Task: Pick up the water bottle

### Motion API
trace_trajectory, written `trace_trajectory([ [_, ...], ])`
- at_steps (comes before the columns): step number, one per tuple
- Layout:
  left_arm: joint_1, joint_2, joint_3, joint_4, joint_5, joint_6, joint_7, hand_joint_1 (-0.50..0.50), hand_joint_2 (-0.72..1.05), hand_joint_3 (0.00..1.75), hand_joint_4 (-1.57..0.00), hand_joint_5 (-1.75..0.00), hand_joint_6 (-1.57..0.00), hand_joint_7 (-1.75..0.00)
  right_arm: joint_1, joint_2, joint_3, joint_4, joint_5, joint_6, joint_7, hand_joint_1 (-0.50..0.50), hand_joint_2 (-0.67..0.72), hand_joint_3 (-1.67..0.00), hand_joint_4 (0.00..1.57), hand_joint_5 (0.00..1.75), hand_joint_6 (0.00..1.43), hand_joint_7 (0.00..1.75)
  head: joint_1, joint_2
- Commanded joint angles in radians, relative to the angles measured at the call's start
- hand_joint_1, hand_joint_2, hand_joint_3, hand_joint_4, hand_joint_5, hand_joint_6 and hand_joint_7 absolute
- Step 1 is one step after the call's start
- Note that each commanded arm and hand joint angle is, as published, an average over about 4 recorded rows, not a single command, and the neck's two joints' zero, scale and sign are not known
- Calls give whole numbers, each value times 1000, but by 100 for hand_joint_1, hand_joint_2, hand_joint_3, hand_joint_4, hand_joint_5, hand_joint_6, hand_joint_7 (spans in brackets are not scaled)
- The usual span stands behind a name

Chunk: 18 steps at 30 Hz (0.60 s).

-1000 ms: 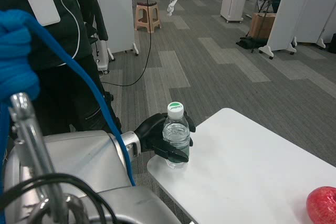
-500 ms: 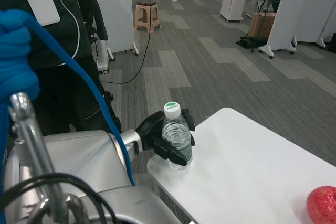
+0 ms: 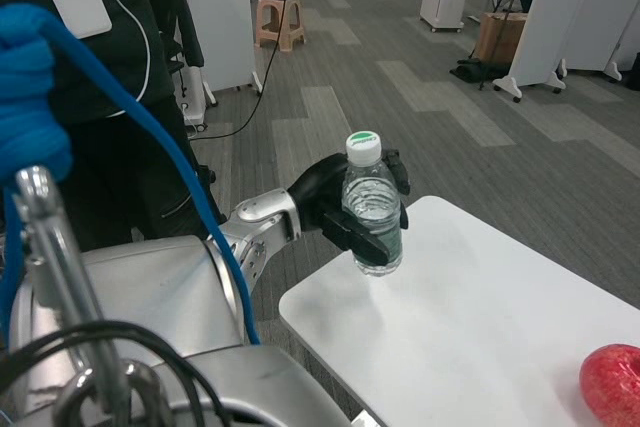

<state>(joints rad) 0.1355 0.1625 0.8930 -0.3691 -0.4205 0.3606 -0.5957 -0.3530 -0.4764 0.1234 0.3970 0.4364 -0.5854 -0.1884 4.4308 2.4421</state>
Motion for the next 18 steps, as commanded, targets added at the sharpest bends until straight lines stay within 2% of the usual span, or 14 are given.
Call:
trace_trajectory([
  [1,-50,48,-15,-38,1,37,20,47,43,0,-123,-175,-120,-168,6,4,-8,-5,5,-19,-2,-46,53,0,0,0,0,0,-82,-3],
  [6,-138,101,-64,-57,49,106,39,48,43,2,-122,-175,-121,-168,7,7,-5,-4,5,-24,-1,-46,53,0,0,0,0,0,-267,-37],
  [7,-162,111,-80,-58,77,119,38,47,43,0,-124,-175,-122,-168,7,8,-5,-2,7,-24,4,-46,53,0,0,0,0,0,-314,-43],
  [9,-213,126,-115,-59,136,142,33,46,45,0,-126,-175,-125,-168,7,9,-5,1,10,-24,17,-46,53,0,0,0,0,0,-360,-45],
  [10,-240,131,-135,-58,167,153,30,46,45,2,-127,-175,-126,-168,6,9,-5,2,13,-24,25,-46,53,0,0,0,0,0,-431,-50],
  [13,-315,130,-192,-48,244,161,19,46,47,7,-127,-175,-128,-168,4,9,-4,1,15,-24,47,-46,53,0,0,0,0,0,-645,-52],
  [15,-363,126,-231,-31,297,161,7,46,49,2,-128,-175,-128,-168,0,7,-3,0,15,-24,63,-46,53,0,0,0,0,0,-722,-45],
  [18,-426,117,-288,6,368,161,-6,44,49,4,-131,-175,-128,-168,-5,7,-1,-2,12,-24,86,-46,53,0,0,0,0,0,-855,-42],
])
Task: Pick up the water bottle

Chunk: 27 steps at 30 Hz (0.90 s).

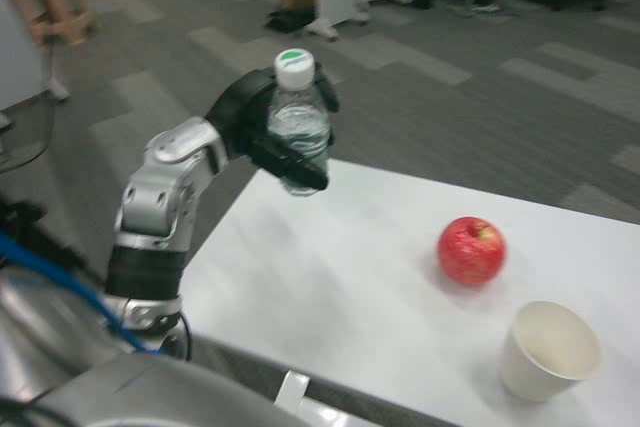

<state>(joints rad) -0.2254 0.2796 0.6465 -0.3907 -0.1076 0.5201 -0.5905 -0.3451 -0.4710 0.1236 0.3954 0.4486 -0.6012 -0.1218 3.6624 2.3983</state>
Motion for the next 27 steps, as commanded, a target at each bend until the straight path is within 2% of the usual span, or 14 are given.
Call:
trace_trajectory([
  [1,-81,-3,-60,40,65,1,-12,43,52,4,-131,-175,-128,-168,-13,4,-3,-2,-1,-9,27,-46,53,0,0,0,0,0,-114,2],
  [5,-140,-10,-133,94,103,1,-30,43,52,4,-131,-175,-129,-168,-14,18,-18,-10,-3,-12,71,-44,53,0,0,0,0,0,-263,11],
  [10,-198,-16,-195,173,146,-3,-49,40,52,2,-131,-175,-131,-168,-14,27,-53,-27,-34,-10,147,-42,53,0,0,0,0,0,-320,78],
  [14,-224,-17,-209,227,147,-19,-49,39,52,7,-131,-175,-131,-168,-15,28,-63,-41,-42,2,195,-42,49,0,0,0,0,0,-339,141],
  [17,-234,-20,-210,248,147,-28,-49,39,52,2,-131,-175,-131,-168,-20,33,-66,-43,-43,6,203,-42,47,0,0,0,0,0,-353,172],
  [21,-237,-23,-210,270,147,-42,-49,39,52,0,-131,-175,-131,-168,-35,46,-70,-42,-53,7,210,-42,47,0,0,0,0,0,-367,194],
  [24,-239,-25,-208,282,147,-51,-49,39,52,7,-131,-175,-131,-168,-51,56,-66,-41,-60,16,226,-42,47,0,0,0,0,0,-376,206],
  [27,-241,-25,-207,294,147,-55,-49,39,52,4,-131,-175,-131,-168,-65,60,-56,-41,-66,44,259,-42,47,0,0,0,0,0,-379,203],
])
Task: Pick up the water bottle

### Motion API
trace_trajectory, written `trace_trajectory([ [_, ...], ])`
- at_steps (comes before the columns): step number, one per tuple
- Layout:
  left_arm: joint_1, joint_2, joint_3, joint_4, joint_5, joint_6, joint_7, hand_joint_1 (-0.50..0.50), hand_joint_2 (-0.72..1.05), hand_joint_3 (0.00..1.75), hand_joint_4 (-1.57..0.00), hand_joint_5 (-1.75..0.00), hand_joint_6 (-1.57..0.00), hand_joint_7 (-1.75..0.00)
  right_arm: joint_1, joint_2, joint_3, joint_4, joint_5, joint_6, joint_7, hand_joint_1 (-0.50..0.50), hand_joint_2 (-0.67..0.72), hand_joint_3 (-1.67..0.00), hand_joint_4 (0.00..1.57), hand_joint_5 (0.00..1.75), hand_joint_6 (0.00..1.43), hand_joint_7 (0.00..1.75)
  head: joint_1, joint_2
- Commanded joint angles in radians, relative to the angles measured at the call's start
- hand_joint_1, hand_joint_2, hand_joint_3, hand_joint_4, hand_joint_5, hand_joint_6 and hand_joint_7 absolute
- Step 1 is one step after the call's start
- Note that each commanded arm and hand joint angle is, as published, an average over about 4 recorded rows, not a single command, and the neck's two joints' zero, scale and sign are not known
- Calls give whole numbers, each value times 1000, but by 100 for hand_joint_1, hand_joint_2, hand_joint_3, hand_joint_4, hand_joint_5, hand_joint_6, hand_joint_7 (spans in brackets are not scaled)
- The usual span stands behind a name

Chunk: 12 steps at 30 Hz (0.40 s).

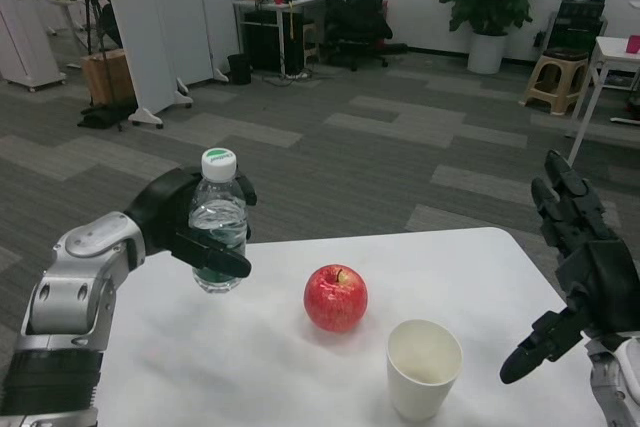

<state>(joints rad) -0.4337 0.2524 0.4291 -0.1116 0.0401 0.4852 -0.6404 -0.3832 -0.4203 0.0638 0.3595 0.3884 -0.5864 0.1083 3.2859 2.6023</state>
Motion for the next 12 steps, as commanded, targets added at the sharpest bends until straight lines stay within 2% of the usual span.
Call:
trace_trajectory([
  [1,-34,2,11,23,-1,-22,1,39,52,2,-131,-175,-131,-168,-33,12,8,-6,-9,48,49,-42,47,0,0,0,0,0,-2,-5],
  [8,-53,2,9,73,-2,-55,1,39,52,0,-131,-175,-131,-168,-50,24,24,-12,-26,128,128,-42,41,0,0,0,0,0,-7,-26],
  [12,-66,0,10,100,-3,-76,1,39,52,0,-131,-175,-131,-168,-56,33,25,-12,-29,144,140,-42,41,0,0,0,0,0,-10,-38],
])
